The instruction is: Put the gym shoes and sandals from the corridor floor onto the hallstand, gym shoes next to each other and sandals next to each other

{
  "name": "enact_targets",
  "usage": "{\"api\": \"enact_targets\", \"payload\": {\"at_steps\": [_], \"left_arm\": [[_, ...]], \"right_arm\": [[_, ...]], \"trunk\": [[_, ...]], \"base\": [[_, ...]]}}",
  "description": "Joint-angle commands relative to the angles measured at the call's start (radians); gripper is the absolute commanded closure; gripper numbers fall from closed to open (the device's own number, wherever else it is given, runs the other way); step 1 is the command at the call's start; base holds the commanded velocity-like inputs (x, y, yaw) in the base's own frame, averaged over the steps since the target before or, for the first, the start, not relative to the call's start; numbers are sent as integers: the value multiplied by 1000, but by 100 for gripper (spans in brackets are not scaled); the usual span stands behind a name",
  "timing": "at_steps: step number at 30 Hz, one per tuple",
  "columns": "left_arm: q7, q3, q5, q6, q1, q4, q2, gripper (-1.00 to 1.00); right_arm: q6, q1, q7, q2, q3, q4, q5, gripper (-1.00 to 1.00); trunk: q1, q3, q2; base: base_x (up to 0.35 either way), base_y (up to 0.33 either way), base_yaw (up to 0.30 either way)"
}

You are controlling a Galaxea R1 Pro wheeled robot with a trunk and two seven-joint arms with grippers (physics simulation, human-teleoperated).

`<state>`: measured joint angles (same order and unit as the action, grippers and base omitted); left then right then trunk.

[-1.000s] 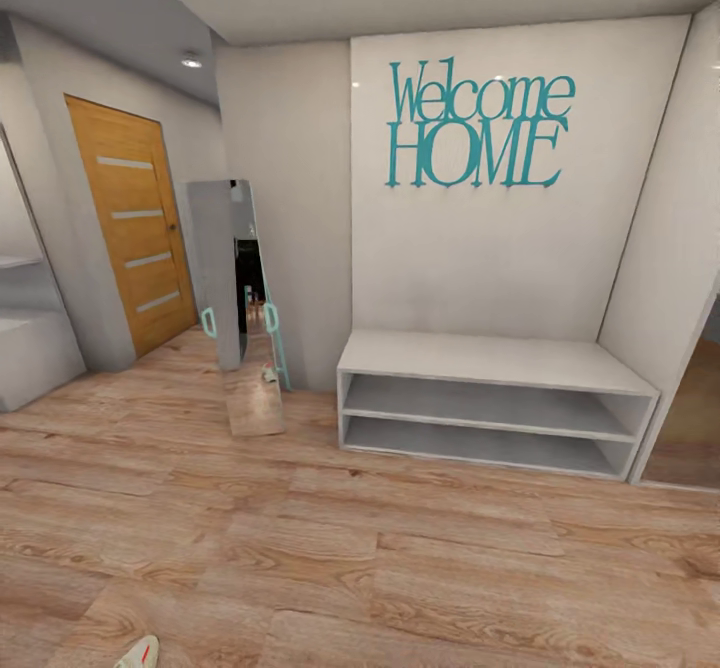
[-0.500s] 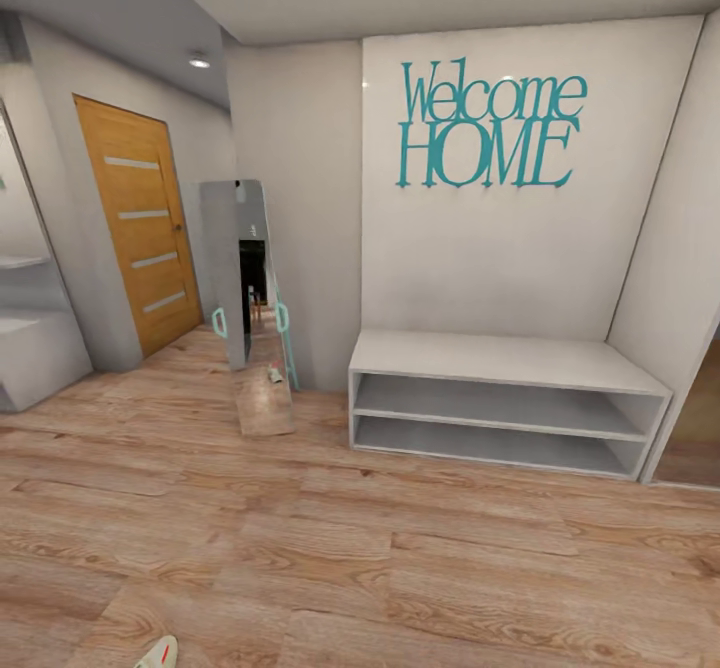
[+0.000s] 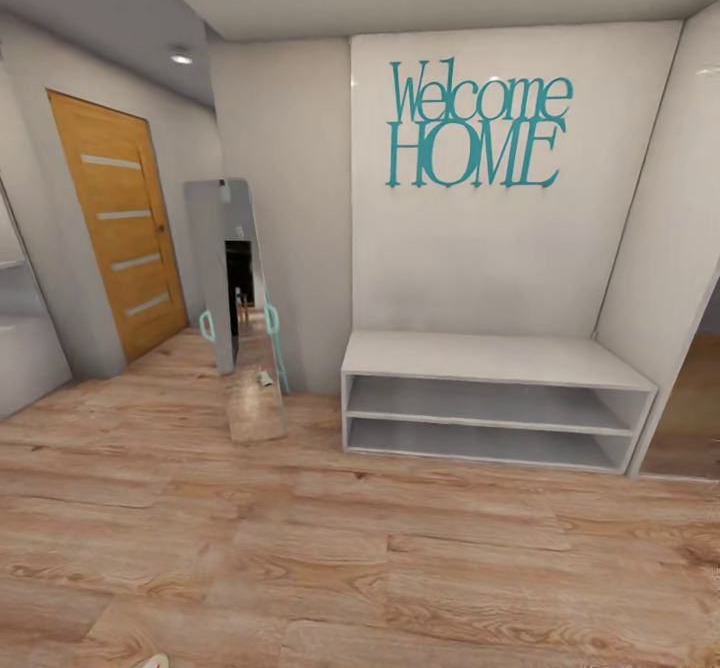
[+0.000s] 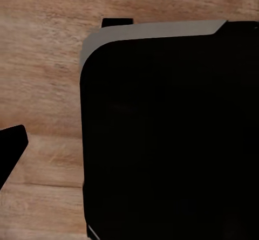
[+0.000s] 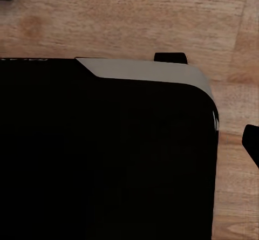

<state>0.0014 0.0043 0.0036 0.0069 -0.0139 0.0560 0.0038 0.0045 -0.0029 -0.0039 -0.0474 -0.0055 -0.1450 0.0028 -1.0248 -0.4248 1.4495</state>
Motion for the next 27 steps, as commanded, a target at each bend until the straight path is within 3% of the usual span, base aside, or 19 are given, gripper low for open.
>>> {"api": "enact_targets", "payload": {"at_steps": [1, 6, 17, 27], "left_arm": [[0, 0, 1, 1, 0, 1, 0, -100], [0, 0, 1, 1, 0, 1, -3, -100], [0, 1, 1, 1, 0, 1, -5, -100], [0, 0, 1, 1, -1, 1, -5, -100]], "right_arm": [[0, 0, 0, 0, -1, -1, 0, -100], [1, 0, -1, 0, -1, -1, 0, -100], [0, 0, -1, 0, -1, -1, 0, -100], [1, 0, -1, 0, -1, -1, 0, -100]], "trunk": [[0, -1, 1], [0, -1, 1], [0, -1, 1], [0, -1, 1]], "base": [[141, 247, -246], [123, 212, -161], [20, 41, -23], [0, 237, 0]]}}
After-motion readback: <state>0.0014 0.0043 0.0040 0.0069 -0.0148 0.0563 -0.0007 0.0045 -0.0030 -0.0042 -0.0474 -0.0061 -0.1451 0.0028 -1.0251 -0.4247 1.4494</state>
